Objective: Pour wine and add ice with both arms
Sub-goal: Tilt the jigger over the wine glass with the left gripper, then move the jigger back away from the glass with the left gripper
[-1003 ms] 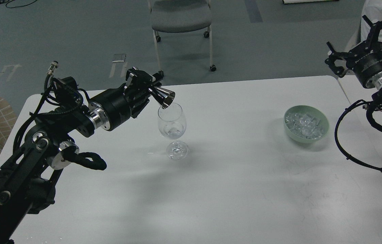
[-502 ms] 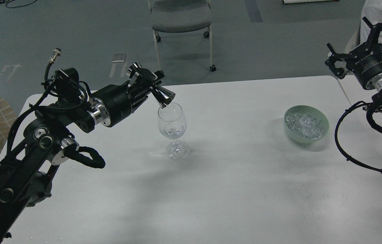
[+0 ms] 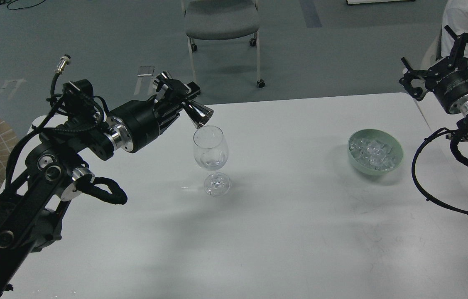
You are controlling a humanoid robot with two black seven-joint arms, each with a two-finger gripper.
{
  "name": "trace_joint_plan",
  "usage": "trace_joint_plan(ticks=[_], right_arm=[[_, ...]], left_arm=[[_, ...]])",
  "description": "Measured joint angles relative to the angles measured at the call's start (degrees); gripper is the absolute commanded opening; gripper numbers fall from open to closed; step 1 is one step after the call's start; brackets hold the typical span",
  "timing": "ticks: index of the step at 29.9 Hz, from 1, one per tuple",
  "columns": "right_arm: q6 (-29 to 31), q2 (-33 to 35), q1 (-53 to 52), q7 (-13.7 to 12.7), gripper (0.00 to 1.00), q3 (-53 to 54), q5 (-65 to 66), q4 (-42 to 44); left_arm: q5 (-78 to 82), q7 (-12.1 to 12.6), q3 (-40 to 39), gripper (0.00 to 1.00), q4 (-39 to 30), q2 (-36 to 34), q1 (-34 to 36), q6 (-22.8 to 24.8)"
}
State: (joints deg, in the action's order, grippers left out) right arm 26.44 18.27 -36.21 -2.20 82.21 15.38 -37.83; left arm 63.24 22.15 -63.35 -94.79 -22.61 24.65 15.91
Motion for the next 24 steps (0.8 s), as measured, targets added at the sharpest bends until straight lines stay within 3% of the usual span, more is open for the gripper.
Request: trace_joint_plan(ticks=[6,17,24], right_arm=[[0.0,0.5,0.2,0.0,1.00,0.0,0.0,-0.1],[-0.1,0.8,0.2,0.0,1.00,0.0,0.0,-0.1],[-0.1,0.8,0.1,0.0,1.00,-0.1,0.2,0.0]], left_arm=[[-1.6,-1.0,-2.2,0.09,0.0,0.8,-1.7,-1.8],[-14.4,-0.5,-8.3,0.09,-0.1,3.8,-6.6,-4.9],[-27.8,0.6,-11.1,0.10,1.5,4.6,-7.4,-11.3]])
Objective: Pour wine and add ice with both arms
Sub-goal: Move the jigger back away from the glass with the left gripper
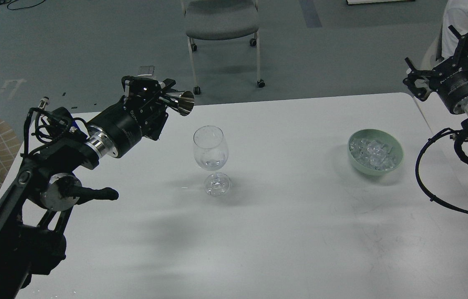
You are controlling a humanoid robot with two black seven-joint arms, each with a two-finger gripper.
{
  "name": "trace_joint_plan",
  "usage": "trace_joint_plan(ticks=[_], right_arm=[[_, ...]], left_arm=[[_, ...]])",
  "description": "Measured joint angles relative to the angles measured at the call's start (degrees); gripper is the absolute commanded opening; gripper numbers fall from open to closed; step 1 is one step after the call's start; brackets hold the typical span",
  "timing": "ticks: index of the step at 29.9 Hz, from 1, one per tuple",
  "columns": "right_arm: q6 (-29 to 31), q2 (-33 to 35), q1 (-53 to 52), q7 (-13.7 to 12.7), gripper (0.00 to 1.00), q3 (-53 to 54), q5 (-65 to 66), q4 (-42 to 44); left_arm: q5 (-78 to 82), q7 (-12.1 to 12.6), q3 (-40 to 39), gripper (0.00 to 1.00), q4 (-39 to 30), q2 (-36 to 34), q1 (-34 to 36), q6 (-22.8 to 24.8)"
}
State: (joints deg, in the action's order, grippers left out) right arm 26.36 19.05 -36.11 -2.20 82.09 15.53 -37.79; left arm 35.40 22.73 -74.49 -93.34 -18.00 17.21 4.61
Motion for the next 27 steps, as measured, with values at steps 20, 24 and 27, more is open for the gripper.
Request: trace_joint_plan(ticks=[20,24,27], right_arm=[[0.0,0.8,1.7,0.0,1.00,0.0,0.0,-0.4],[0.0,1.3,1.8,0.0,1.00,0.0,0.0,-0.4],[0.0,1.3,1.8,0.0,1.00,0.0,0.0,-0.4]], left_arm=[[-22.0,-0.6,-10.8,0.10,19.7,4.2,-2.2,-4.8],[-24.0,-2.2,-11.7,0.11,25.6,5.2,-0.5,-4.9],[-24.4,-3.2,-11.8,0.11,30.7,5.4,1.5,-4.9]])
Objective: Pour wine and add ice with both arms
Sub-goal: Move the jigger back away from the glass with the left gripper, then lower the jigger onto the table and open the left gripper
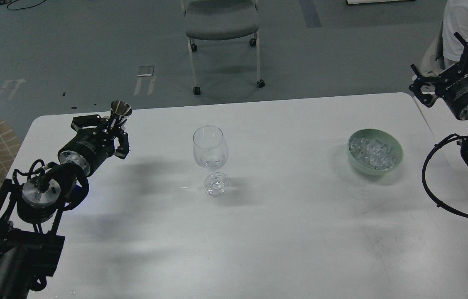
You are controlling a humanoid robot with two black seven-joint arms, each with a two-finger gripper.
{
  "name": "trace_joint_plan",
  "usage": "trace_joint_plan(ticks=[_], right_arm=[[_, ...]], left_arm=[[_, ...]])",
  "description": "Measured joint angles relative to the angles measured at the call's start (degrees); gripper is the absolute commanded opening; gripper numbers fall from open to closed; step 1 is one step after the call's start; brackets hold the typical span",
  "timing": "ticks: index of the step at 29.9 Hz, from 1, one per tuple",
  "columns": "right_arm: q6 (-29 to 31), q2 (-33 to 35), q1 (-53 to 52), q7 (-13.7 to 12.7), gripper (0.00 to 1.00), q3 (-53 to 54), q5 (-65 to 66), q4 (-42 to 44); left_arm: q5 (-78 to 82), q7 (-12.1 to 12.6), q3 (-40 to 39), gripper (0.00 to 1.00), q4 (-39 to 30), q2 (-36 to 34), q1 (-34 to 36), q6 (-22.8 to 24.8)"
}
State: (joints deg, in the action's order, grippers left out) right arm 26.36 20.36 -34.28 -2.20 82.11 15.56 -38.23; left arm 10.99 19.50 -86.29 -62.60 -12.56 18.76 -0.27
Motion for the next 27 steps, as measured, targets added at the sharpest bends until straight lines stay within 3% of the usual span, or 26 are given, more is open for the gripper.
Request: trace_joint_plan(ticks=[11,20,27], right_arm=[[-0.1,0.0,0.3,0.0,1.00,0.0,0.0,-0.2],[-0.1,-0.1,0.4,0.0,1.00,-0.1,0.0,-0.3],[-0.1,0.0,0.4,0.0,1.00,-0.2,0.0,-0.4]], left_arm=[[-2.5,-2.5,0.7,0.11,14.4,0.3,7.4,-1.2],[-6.6,-3.0,0.0,0.11,16.4,0.8,9.4,-4.2],[-11.9,-5.1,-0.2,0.11,16.8,0.4,9.7,-5.3]])
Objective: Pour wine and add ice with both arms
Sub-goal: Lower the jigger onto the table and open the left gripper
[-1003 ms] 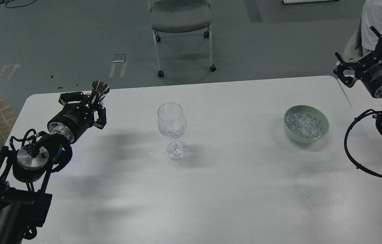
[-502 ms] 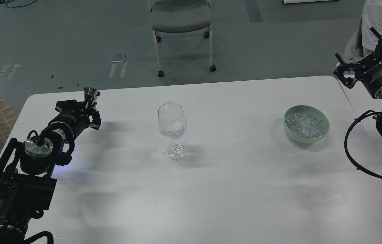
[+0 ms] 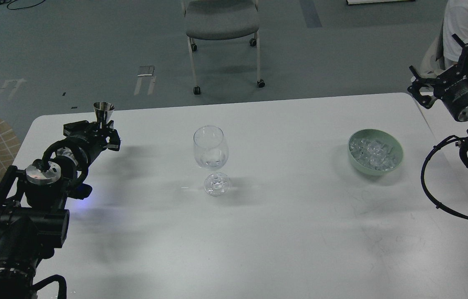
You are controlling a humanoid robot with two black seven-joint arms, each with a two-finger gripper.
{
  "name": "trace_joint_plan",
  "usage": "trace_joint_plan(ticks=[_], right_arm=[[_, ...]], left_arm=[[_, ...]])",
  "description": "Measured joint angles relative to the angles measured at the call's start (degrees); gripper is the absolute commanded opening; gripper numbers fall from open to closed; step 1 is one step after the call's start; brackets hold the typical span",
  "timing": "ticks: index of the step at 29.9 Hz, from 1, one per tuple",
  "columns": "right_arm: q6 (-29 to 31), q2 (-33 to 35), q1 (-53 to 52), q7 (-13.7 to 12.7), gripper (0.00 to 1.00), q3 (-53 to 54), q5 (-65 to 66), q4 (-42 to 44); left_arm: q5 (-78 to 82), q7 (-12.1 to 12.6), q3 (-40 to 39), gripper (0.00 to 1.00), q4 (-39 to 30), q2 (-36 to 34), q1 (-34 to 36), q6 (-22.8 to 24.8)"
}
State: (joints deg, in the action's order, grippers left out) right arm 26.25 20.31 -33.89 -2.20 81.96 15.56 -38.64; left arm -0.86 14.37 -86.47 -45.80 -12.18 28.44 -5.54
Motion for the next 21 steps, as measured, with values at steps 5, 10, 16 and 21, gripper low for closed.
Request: trace_joint_plan(ticks=[5,10,16,21], right_arm=[[0.0,0.1,0.1,0.0,1.00,-0.1,0.1,0.0],[0.0,0.1,0.3,0.0,1.00,-0.1,0.1,0.0],[0.0,0.1,0.6,0.0,1.00,-0.1,0.2,0.0],[0.0,0.1,0.7,0.0,1.00,-0.3,0.2,0.0]], left_arm=[[-0.4,-1.3,-2.2,0.11,1.7,0.0,0.1,-0.2],[-1.8,-1.5,-3.5,0.11,4.9,-0.1,1.8,-0.4],[-3.6,-1.6,-3.8,0.11,6.0,-0.4,2.0,-0.5],[-3.7,-1.8,-4.3,0.12,7.0,-0.4,2.0,-0.2]])
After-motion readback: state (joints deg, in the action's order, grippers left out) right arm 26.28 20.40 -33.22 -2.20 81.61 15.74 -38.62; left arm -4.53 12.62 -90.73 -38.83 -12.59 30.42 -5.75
